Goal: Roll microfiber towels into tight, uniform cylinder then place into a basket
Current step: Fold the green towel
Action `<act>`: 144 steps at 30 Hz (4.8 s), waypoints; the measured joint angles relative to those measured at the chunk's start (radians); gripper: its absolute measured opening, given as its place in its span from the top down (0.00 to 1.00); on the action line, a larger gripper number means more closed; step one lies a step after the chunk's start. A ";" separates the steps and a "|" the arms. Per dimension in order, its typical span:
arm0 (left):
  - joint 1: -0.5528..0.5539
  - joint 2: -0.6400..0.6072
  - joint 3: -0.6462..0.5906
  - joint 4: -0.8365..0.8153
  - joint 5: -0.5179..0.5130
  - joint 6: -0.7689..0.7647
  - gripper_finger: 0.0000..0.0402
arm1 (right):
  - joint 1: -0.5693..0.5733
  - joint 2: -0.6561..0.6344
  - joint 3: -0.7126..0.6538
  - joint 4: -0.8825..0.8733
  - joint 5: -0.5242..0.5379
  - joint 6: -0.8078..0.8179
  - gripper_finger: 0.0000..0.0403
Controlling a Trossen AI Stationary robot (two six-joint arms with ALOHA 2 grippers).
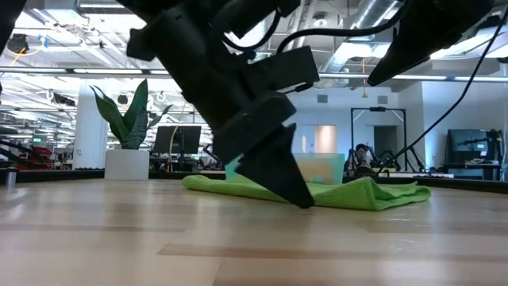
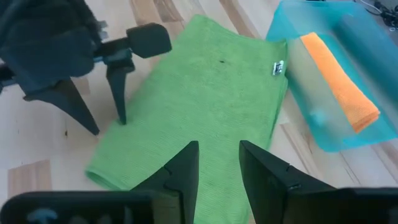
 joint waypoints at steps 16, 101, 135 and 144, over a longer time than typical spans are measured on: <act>-0.118 -0.123 -0.013 -0.352 0.148 -0.038 0.62 | 0.000 0.000 0.000 0.001 -0.001 0.000 0.66; -0.622 -0.207 -0.109 -0.350 -0.352 -0.536 0.62 | 0.248 0.277 0.084 0.748 -0.025 -0.551 0.67; -0.387 -0.383 -0.315 0.027 -0.138 -0.173 0.62 | 0.161 0.431 0.103 0.665 -0.208 -0.559 0.47; -0.379 -0.382 -0.315 0.122 -0.177 0.130 0.62 | 0.161 0.475 0.122 0.646 -0.229 -0.552 0.48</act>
